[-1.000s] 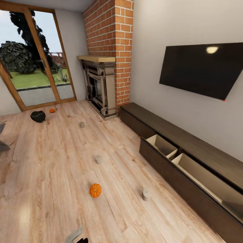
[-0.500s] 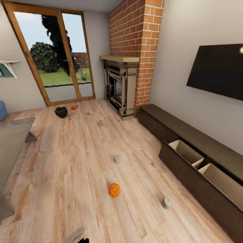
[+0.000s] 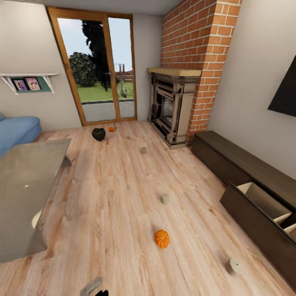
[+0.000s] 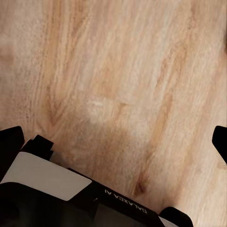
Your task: Place each of the two pumpkins and all three candles from the living room inside a cabinet in the living room (use any cabinet), then make sure every cabinet is closed, and position the cauldron so it is next to a table in the living room.
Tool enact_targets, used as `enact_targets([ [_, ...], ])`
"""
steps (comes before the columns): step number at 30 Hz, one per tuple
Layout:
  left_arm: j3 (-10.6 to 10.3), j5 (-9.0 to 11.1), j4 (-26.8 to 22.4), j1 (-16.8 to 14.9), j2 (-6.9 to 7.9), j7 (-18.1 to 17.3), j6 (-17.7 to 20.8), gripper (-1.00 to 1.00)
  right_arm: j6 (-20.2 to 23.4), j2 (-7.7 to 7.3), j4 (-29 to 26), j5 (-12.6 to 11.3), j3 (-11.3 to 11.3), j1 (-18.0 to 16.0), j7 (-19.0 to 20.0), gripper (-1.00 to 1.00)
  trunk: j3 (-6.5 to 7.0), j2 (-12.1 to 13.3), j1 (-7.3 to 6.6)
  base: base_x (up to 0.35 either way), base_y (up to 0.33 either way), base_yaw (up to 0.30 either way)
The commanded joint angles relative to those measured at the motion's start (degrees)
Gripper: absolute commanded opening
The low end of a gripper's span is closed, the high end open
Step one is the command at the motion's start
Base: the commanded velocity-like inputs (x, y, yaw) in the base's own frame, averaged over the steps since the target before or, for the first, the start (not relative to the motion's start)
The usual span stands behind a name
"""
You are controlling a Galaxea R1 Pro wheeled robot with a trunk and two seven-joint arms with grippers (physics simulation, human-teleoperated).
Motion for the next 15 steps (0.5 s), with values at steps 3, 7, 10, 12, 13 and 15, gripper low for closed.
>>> enact_targets([
  [3, -0.4, 0.5, -0.1, 0.0, 0.07, 0.4, 0.2, 1.0, -0.1, 0.01, 0.0, -0.4, -0.5, 0.0, 0.6, 1.0, -0.06, 0.0, 0.02, 0.138, 0.264, 0.276],
  [7, -0.5, 0.5, -0.1, 0.0, 0.07, 0.4, 0.2, 1.0, -0.1, 0.03, 0.0, -0.4, -0.5, 0.0, 0.6, 1.0, -0.06, 0.0, 0.02, 0.158, 0.262, 0.276],
  [10, -0.5, 0.5, -0.1, 0.0, 0.07, 0.4, 0.2, 1.0, -0.1, 0.02, 0.0, -0.4, -0.5, 0.0, 0.6, 1.0, -0.05, 0.0, 0.02, 0.238, 0.227, 0.276],
  [12, -0.5, 0.5, -0.1, 0.0, 0.07, 0.4, 0.2, 1.0, -0.1, 0.03, 0.0, -0.4, -0.5, 0.0, 0.6, 1.0, -0.02, 0.0, 0.02, 0.268, 0.21, 0.276],
  [13, -0.5, 0.5, -0.1, 0.0, 0.07, 0.4, 0.2, 1.0, -0.1, 0.05, 0.0, -0.4, -0.5, 0.0, 0.6, 1.0, 0.01, 0.0, 0.02, 0.275, 0.205, 0.276],
  [15, -0.5, 0.5, -0.1, 0.0, 0.07, 0.4, 0.2, 1.0, -0.1, 0.03, 0.0, -0.4, -0.5, 0.0, 0.6, 1.0, 0.06, 0.0, 0.02, 0.282, 0.195, 0.274],
])
